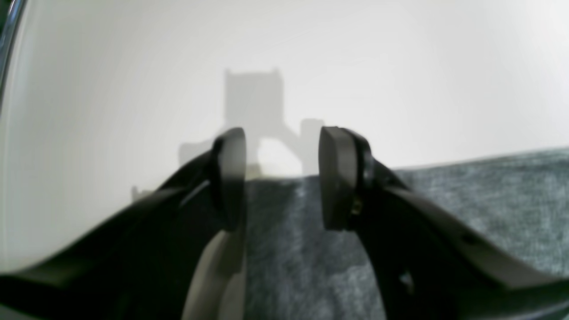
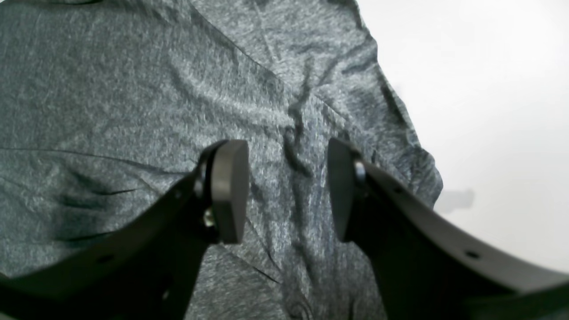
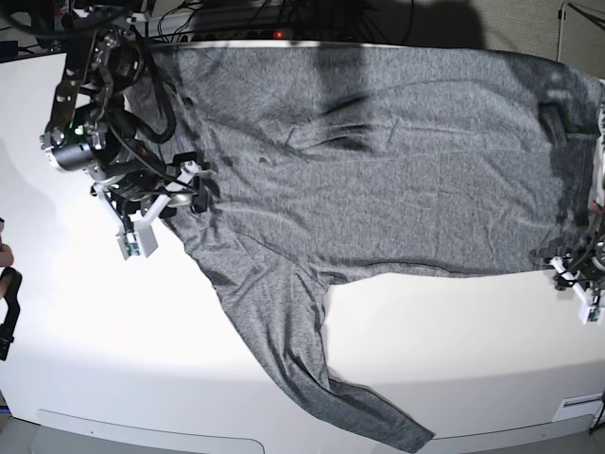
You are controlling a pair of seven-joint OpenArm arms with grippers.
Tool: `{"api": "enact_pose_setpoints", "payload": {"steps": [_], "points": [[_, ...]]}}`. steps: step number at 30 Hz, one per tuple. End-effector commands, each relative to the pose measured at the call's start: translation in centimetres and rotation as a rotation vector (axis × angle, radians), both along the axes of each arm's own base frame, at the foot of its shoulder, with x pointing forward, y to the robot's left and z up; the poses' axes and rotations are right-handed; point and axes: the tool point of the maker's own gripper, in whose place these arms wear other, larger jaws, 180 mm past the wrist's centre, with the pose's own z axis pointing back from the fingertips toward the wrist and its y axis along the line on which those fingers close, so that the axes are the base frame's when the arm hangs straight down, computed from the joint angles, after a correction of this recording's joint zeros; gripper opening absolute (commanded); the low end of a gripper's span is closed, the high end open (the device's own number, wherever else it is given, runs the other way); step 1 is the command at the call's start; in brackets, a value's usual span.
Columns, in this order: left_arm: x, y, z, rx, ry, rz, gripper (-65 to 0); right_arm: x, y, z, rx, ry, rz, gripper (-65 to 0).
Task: Fold the T-shirt properly
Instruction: 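Release the shirt edge and move both grippers to the shirt's side edges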
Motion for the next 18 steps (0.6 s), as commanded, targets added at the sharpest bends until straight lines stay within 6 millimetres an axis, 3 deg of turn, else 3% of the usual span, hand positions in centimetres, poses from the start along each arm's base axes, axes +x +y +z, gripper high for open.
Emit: {"api": "enact_pose_setpoints", "payload": {"steps": [1,5,14,18], "points": [[1.3,1.5,2.4,0.004,-0.061,0.028,-38.5,0.7,0.1,1.2,0.001,-0.049,0.010,-37.0],[0.3,2.1,1.8,-0.045,-0.012,0.083,-38.5,0.6,0.1,1.1,-0.002,-0.041,0.011,-37.0],[-1.5,0.0,-1.4,-0.146,0.059,0.101,-38.5,0.5,0.0,1.0,-0.006,-0.030,0.013,-37.0],[-2.5,-0.1,-2.7,-0.158,0.090,0.123,-38.6,0.3,0.0,0.8,-0.009,-0.018,0.014,-37.0]]}}
